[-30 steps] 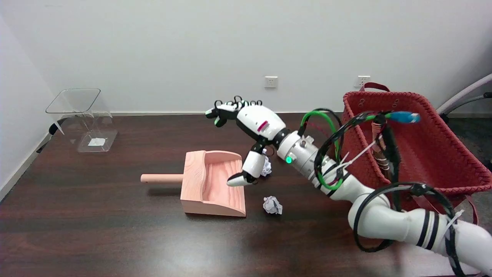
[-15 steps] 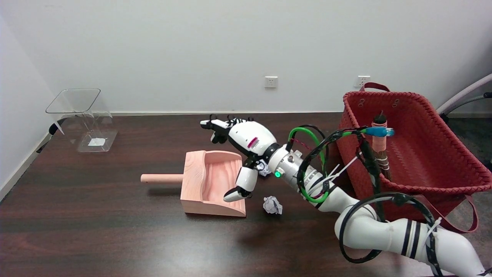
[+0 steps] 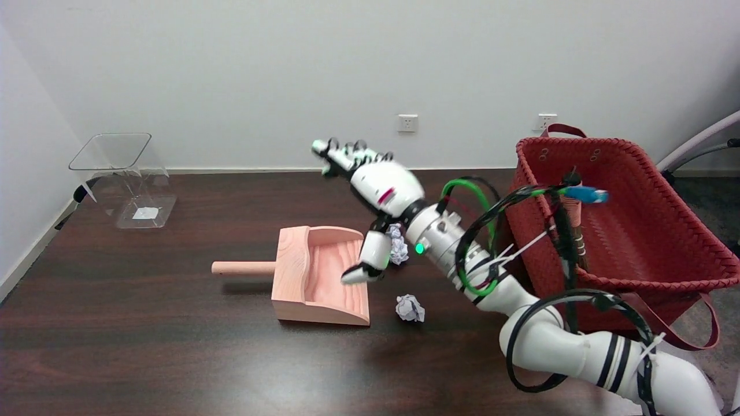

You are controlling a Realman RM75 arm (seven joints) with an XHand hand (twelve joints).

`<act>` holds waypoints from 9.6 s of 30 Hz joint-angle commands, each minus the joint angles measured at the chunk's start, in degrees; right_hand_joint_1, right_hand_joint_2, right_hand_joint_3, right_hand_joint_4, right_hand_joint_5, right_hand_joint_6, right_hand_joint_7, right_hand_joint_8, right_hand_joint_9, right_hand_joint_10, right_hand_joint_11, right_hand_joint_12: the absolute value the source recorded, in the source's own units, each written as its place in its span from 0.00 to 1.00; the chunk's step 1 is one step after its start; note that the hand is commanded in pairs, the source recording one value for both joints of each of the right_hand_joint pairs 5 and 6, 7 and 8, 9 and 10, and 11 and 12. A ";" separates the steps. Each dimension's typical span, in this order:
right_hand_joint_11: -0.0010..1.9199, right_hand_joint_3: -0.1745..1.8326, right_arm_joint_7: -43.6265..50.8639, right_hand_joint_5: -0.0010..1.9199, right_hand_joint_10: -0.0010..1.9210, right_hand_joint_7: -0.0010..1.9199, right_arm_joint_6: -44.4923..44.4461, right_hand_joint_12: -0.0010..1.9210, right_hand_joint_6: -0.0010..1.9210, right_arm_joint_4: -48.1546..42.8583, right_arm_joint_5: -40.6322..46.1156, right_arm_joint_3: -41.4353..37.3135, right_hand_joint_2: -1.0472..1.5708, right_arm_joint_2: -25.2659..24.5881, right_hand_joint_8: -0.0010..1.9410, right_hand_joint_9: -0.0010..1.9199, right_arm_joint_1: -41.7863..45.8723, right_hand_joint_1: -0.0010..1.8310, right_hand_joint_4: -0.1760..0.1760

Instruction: Pick up the broom in the storage basket.

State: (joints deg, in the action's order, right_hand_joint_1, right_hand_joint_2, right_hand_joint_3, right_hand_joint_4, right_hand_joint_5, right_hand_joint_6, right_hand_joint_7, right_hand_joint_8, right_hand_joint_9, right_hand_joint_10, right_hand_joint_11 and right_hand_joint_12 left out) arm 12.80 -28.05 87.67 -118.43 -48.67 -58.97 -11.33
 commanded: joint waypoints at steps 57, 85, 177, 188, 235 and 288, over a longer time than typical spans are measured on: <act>0.28 0.48 -11.34 0.07 0.28 0.25 -12.62 0.28 0.07 20.64 20.02 -50.76 0.23 6.19 0.25 0.28 37.60 0.58 0.50; 0.25 0.52 -22.40 0.09 0.28 0.27 -23.45 0.25 0.09 19.78 15.46 -39.57 0.23 2.68 0.27 0.28 46.60 0.57 0.50; 0.51 0.68 -25.20 0.31 0.48 0.54 -27.87 0.51 0.31 12.90 28.32 -24.84 0.38 9.27 0.53 0.48 33.99 0.50 0.50; 0.47 0.63 -25.20 0.26 0.44 0.48 -27.93 0.47 0.26 13.58 28.32 -26.11 0.37 8.88 0.48 0.44 34.92 0.49 0.50; 0.31 0.44 -31.12 0.16 0.39 0.45 -27.54 0.31 0.16 19.37 28.20 -31.71 0.37 7.32 0.45 0.39 45.48 0.56 0.50; 0.62 0.63 -37.66 0.45 0.64 0.69 -25.97 0.61 0.45 19.12 27.53 -31.82 0.39 8.28 0.68 0.64 44.55 0.53 0.50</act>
State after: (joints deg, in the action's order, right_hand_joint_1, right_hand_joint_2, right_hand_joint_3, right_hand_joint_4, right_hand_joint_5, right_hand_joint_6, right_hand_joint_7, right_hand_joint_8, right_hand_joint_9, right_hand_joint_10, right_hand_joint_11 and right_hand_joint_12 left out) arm -22.71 -54.04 106.74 -90.11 -80.73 -50.27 32.23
